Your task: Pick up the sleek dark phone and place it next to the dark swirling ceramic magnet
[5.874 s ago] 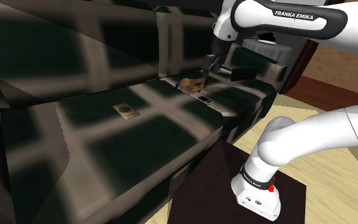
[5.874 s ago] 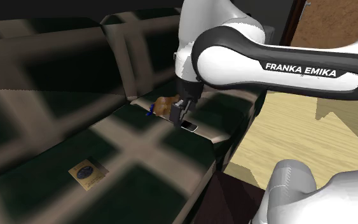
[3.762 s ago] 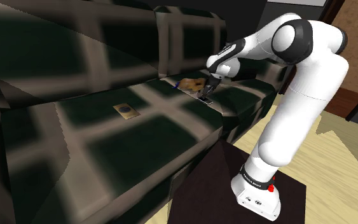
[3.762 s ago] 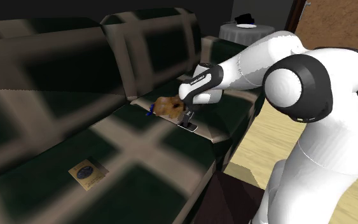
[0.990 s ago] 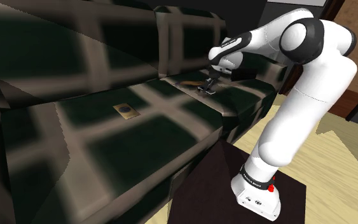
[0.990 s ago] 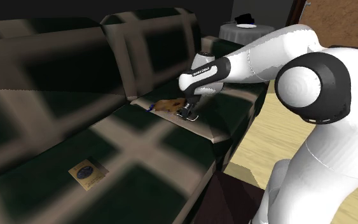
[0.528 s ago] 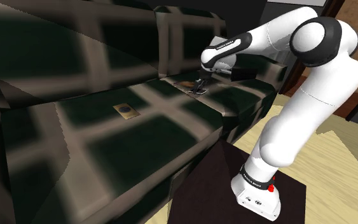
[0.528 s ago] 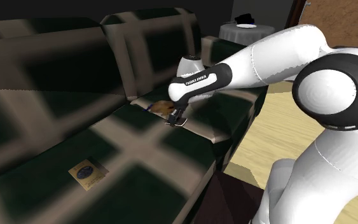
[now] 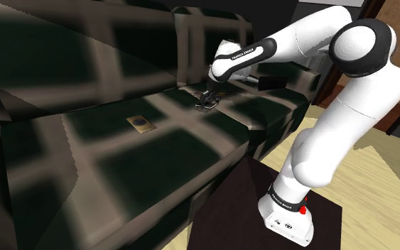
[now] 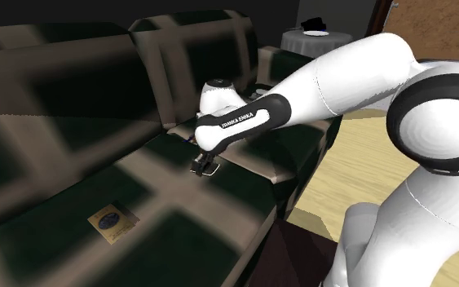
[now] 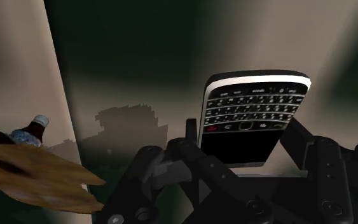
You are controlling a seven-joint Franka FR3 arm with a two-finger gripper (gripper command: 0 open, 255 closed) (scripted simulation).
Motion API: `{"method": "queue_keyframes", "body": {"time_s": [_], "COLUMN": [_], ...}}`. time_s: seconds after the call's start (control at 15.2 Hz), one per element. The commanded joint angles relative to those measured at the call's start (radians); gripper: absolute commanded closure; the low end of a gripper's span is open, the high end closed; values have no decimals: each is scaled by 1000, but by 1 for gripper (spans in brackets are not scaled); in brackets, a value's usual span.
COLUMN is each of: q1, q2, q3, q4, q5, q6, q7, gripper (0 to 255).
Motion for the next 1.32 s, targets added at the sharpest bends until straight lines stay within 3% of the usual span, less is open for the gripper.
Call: {"method": "queue_keyframes", "body": {"time_s": [0.0,0.59,1.25], "q1": [19,114,218], "q2": [12,89,248], "q3": [30,157,265], "q4": [11,92,291], "q5": [-3,-19,-40], "q6": [1,-7,-57], "q7": [53,287,514], "gripper": [255,255,255]}}
